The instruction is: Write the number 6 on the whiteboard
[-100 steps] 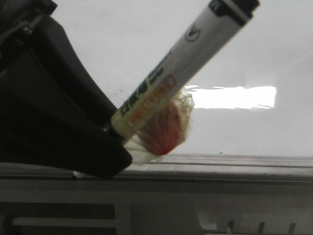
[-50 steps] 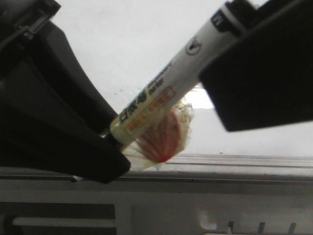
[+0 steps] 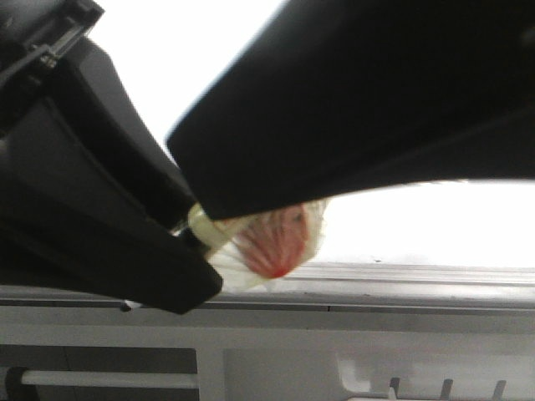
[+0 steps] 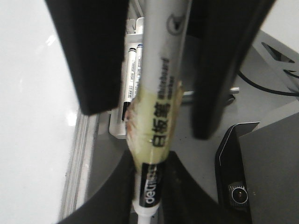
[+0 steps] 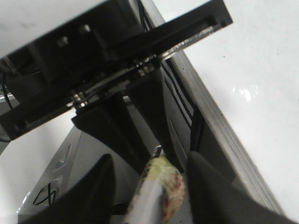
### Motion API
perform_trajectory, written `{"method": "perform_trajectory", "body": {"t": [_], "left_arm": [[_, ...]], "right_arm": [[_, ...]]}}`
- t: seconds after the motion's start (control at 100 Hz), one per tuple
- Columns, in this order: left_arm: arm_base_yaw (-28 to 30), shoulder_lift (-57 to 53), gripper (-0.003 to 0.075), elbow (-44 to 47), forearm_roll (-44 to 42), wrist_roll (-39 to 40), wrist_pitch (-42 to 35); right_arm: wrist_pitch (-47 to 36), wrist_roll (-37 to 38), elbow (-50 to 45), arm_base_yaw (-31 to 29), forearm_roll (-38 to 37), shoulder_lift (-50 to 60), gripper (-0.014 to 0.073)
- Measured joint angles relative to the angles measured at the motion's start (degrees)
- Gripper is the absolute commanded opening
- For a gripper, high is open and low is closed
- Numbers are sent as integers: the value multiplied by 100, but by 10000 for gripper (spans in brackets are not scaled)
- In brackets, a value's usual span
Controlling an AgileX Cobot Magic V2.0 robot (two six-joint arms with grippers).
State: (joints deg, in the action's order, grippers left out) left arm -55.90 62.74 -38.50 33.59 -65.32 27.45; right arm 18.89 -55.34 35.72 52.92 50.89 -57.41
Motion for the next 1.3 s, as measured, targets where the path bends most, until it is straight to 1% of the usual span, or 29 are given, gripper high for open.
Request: {"method": "perform_trajectory", "body": {"t": [0.01,0.06,0.22,0.47,0.54,0.58,0.61,0.63,0.65,0.66,0.68,0.69,0.7,0.72,0.75,0.78,0.8,0.84,0.91,1.07,1.19,1.24,1.3], "left_arm": [[0,0,-19,0,0,0,11],[0,11,-19,0,0,46,57],[0,40,-19,10,29,252,147],[0,50,-19,10,29,255,147],[0,50,-8,10,38,255,147],[0,50,29,10,70,255,147],[0,50,74,10,101,255,160],[0,50,134,10,120,255,161],[0,50,168,10,151,255,170],[0,50,205,10,149,255,170],[0,50,244,10,164,220,170],[0,50,283,10,195,192,170],[0,50,302,10,211,179,170],[0,38,380,10,261,151,140],[0,-5,433,-1,332,140,109],[-9,-44,509,-15,385,140,86],[-9,-65,542,-25,412,140,73],[-9,-134,571,-38,448,140,62],[-9,-303,548,-46,472,247,24],[135,-1052,417,-46,484,831,-29],[469,-1926,337,-34,484,1252,-52],[650,-2396,291,17,438,1445,-66],[884,-2892,218,117,281,1759,-88]], "right_arm": [[0,0,0,0,11,-12,18],[-11,-31,5,0,24,-78,-75],[-26,-88,28,0,24,-190,-67],[-15,-88,31,0,24,-190,-67],[-7,-88,40,0,24,-190,-67],[-7,-88,40,0,24,-190,-67],[6,-88,40,0,24,-190,-67],[14,-88,40,0,24,-180,-67],[14,-88,40,0,24,-169,-67],[28,-88,40,0,24,-170,-67],[39,-88,40,0,24,-170,-67],[40,-77,40,0,24,-157,-67],[51,-77,40,0,41,-157,-67],[63,-77,40,0,60,-157,-67],[93,-66,40,0,74,-157,-67],[129,-67,40,0,74,-157,-67],[130,-67,40,0,83,-157,-67],[130,-67,40,0,83,-134,-67],[130,-67,40,0,38,-96,-63],[130,-67,40,0,-591,188,-62],[140,-67,40,-138,-884,578,-62],[155,-67,40,-240,-942,754,-62],[155,-67,40,-391,-1022,978,-62]]}}
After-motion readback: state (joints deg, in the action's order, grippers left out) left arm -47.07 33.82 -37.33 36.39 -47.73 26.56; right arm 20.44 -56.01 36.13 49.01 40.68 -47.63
